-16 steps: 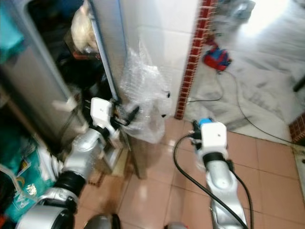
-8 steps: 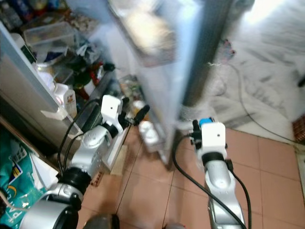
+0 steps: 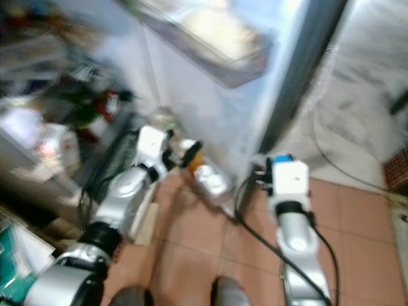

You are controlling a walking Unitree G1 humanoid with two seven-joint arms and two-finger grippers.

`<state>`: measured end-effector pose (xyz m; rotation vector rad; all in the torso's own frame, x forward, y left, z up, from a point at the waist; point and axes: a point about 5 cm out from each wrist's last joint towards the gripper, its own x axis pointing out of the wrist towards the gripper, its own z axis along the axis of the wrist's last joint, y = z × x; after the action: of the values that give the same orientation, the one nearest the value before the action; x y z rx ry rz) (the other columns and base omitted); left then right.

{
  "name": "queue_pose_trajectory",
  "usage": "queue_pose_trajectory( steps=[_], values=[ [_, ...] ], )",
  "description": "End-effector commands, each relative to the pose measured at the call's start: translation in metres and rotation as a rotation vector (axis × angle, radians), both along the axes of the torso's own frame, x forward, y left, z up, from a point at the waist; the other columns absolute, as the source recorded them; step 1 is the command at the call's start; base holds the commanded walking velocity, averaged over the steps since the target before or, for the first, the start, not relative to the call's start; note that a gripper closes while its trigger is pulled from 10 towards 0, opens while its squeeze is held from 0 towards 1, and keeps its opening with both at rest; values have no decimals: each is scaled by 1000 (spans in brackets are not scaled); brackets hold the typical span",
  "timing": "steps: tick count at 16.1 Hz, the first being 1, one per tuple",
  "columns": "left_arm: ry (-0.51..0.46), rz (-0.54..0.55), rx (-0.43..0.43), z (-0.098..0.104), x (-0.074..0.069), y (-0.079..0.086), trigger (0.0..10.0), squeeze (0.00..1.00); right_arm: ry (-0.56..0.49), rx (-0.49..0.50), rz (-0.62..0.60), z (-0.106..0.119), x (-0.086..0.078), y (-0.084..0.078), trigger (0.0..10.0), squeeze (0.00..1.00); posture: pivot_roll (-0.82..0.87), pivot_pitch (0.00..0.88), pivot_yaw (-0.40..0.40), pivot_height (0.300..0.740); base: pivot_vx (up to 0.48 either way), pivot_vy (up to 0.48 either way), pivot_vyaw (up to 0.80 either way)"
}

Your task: Restocking fridge

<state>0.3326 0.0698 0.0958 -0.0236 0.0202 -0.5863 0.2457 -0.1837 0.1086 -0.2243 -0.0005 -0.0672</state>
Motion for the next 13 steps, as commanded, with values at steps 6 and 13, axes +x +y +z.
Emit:
queue_pose_trajectory(
  steps=[6, 13],
  values=[
    [-17, -13, 13, 3, 2, -7, 10000, 0, -14, -15, -26, 4, 0, -5, 10000, 0, -60, 85, 16, 740, 419, 0, -335],
    [-14, -6, 21, 2, 2, -7, 10000, 0, -14, -6, -17, 3, 1, -2, 10000, 0, -56, 83, 18, 740, 439, 0, -187]
  ],
)
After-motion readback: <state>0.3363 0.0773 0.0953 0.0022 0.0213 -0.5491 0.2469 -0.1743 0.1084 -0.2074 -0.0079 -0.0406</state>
